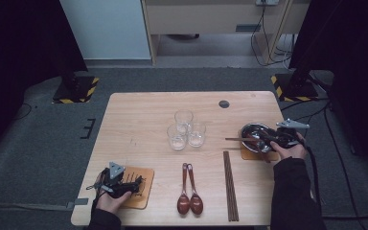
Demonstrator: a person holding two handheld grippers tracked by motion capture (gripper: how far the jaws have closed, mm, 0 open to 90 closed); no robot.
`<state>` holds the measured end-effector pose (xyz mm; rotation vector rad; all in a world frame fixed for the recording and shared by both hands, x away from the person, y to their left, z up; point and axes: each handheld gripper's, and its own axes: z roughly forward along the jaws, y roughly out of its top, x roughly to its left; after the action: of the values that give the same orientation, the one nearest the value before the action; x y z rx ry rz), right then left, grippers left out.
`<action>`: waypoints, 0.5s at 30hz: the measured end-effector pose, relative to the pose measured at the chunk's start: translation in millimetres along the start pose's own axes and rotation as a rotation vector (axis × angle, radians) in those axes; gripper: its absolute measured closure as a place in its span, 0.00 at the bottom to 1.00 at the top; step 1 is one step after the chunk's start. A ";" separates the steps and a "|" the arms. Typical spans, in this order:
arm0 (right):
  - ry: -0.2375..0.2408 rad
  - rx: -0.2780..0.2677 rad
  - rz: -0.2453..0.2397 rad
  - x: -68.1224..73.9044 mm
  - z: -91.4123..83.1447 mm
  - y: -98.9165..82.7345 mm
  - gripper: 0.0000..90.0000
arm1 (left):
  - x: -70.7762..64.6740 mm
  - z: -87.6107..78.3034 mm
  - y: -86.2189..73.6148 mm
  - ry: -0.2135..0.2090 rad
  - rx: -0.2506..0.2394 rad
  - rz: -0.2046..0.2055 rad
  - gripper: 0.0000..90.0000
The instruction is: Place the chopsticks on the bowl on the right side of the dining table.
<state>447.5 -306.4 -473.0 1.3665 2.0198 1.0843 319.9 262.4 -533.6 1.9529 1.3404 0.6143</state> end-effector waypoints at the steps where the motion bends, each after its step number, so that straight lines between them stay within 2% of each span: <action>1: -0.003 -0.003 0.000 -0.3 -1.6 -1.1 0.59 | 0.0 0.0 0.0 0.000 0.000 0.000 0.04; 5: -0.005 0.000 0.016 -0.3 -6.1 -5.9 0.61 | 0.0 0.0 0.0 0.000 0.000 0.000 0.04; 15: -0.006 0.013 0.019 3.9 -14.2 -14.5 0.76 | 0.0 0.0 0.0 0.000 0.000 0.000 0.04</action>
<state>427.5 -310.6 -476.4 1.3963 2.0171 1.0754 319.9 262.4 -533.6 1.9526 1.3407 0.6141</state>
